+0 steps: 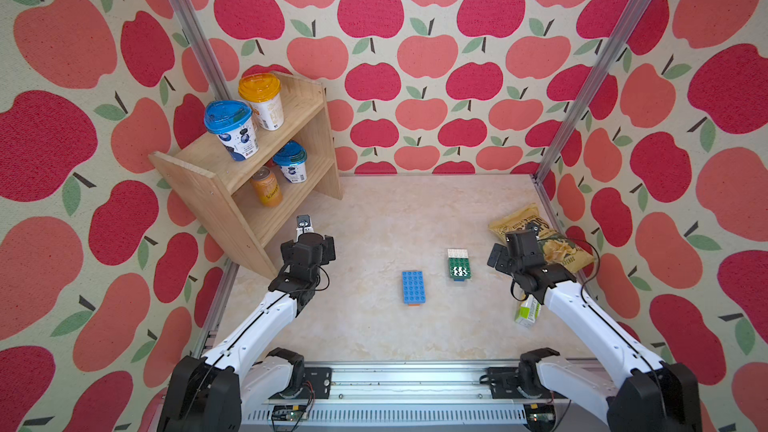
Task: Assemble a rectangle with lego
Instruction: Reset both arms
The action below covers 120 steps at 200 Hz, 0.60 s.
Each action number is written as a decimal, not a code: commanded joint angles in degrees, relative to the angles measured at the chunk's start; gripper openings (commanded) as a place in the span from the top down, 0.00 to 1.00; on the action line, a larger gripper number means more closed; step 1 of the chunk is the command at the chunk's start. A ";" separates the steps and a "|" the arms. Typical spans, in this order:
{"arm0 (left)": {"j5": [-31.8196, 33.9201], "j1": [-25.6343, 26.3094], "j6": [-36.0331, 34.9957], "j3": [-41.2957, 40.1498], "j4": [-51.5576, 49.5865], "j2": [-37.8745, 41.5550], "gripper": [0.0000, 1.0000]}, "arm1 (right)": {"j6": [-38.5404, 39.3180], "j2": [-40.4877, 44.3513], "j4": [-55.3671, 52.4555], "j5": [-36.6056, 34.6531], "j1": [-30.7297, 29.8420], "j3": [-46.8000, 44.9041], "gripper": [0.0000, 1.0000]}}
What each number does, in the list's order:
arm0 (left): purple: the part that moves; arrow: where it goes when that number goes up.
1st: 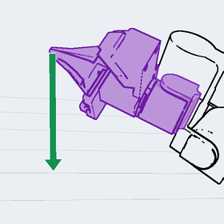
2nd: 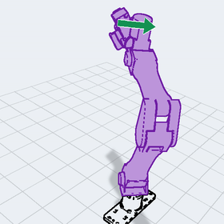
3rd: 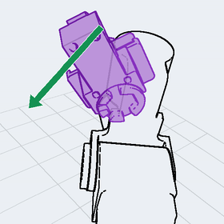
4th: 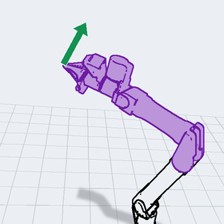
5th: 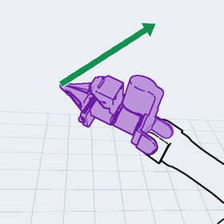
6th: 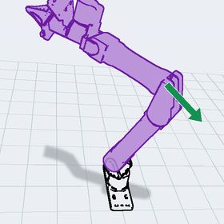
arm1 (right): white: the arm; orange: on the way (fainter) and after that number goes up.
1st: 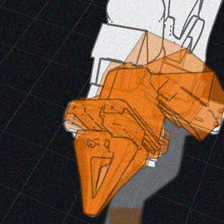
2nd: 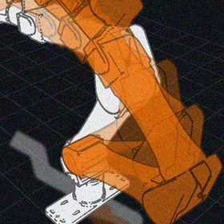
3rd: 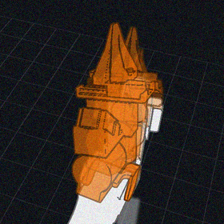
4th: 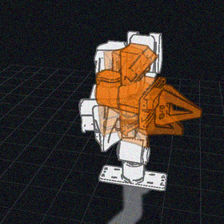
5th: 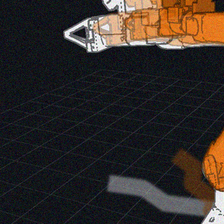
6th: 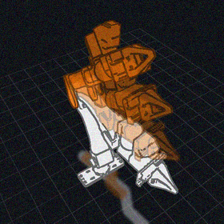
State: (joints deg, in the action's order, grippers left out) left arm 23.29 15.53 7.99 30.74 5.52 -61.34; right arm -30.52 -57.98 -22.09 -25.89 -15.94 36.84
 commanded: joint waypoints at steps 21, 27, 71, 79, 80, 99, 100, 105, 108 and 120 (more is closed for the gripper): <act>-8.31 -6.33 -6.18 -4.57 14.35 -5.62 0.03 | 9.60 1.67 17.86 2.61 7.33 -7.22 0.00; -8.85 -7.07 -6.38 -4.84 15.93 -7.11 0.03 | 9.98 0.96 19.16 3.26 8.38 -7.60 0.00; -10.38 -8.25 -9.51 -4.38 26.69 -18.17 0.03 | 15.36 -4.96 31.56 5.40 11.53 -9.51 0.00; -10.50 -8.26 -10.23 -3.89 27.92 -20.19 0.03 | 16.28 -6.21 33.05 5.34 11.55 -9.32 0.00; -10.43 -8.25 -10.30 -3.74 27.99 -20.47 0.03 | 16.28 -6.21 33.05 5.34 11.55 -9.32 0.00; -11.01 -8.28 -12.54 -2.20 28.17 -22.58 0.03 | 18.25 -9.20 37.01 5.36 11.63 -9.19 0.00; -11.13 -8.30 -12.64 -2.19 28.20 -22.63 0.03 | 18.37 -9.36 37.33 5.39 11.68 -9.21 0.00; -12.02 -8.52 -13.11 -2.22 28.95 -22.99 0.03 | 18.82 -9.96 38.62 5.49 11.68 -9.33 0.00; -12.68 -8.77 -13.36 -2.37 29.65 -23.34 0.03 | 19.04 -10.43 39.47 5.50 11.74 -9.44 0.00; -15.17 -9.84 -13.57 -3.19 33.68 -25.73 0.03 | 19.68 -12.27 42.69 5.80 11.76 -9.94 0.00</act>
State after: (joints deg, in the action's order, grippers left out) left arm 12.69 7.29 -2.39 26.96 30.79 -84.18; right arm -14.55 -67.66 11.33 -21.28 -4.62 27.77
